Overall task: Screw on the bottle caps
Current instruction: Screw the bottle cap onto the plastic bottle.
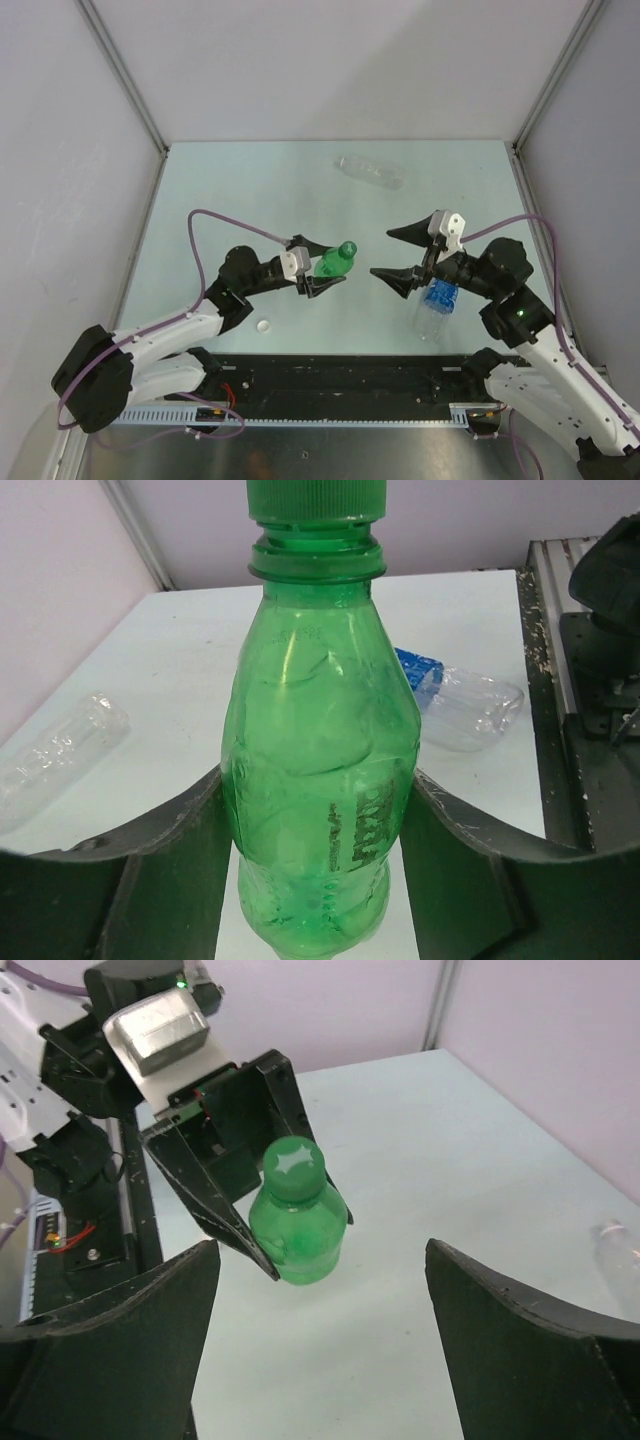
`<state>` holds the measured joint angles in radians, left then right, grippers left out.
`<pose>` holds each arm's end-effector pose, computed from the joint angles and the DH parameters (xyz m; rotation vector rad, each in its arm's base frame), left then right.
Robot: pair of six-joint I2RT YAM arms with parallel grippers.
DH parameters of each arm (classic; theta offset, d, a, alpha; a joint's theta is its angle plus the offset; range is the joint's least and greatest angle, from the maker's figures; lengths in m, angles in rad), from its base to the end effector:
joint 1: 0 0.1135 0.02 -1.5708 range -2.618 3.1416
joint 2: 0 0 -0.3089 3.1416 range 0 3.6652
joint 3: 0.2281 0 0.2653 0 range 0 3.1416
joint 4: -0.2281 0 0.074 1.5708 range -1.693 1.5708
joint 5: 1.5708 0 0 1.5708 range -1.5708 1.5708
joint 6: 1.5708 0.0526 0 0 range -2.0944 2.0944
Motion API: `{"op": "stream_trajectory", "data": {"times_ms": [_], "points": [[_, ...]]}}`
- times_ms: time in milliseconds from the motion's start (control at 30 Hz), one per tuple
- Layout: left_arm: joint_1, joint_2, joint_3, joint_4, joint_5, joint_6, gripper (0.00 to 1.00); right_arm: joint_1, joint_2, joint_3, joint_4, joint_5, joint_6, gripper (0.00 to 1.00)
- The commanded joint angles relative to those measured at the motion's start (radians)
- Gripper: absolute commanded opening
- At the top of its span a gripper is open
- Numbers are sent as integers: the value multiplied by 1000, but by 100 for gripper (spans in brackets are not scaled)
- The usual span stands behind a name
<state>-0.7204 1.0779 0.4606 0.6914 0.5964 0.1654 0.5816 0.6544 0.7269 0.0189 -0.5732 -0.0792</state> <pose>0.1582 -0.1782 0.2937 1.0887 1.1396 -0.8837 0.1063 0.1041 0.3909 -0.9294 1.2410 0.8231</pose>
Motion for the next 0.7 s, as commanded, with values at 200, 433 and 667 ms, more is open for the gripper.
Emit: {"op": "stream_trajectory", "data": {"times_ms": [200,433,667], "points": [[10,-24,-10,-43,132,71,18,86,80,158,-276,-51,-150,81],[11,-20,-12,-77,229,94,18,147,75,160,-289,-104,-317,77],[11,-6,1,-78,278,76,17,207,123,160,-188,-70,-350,71]]}}
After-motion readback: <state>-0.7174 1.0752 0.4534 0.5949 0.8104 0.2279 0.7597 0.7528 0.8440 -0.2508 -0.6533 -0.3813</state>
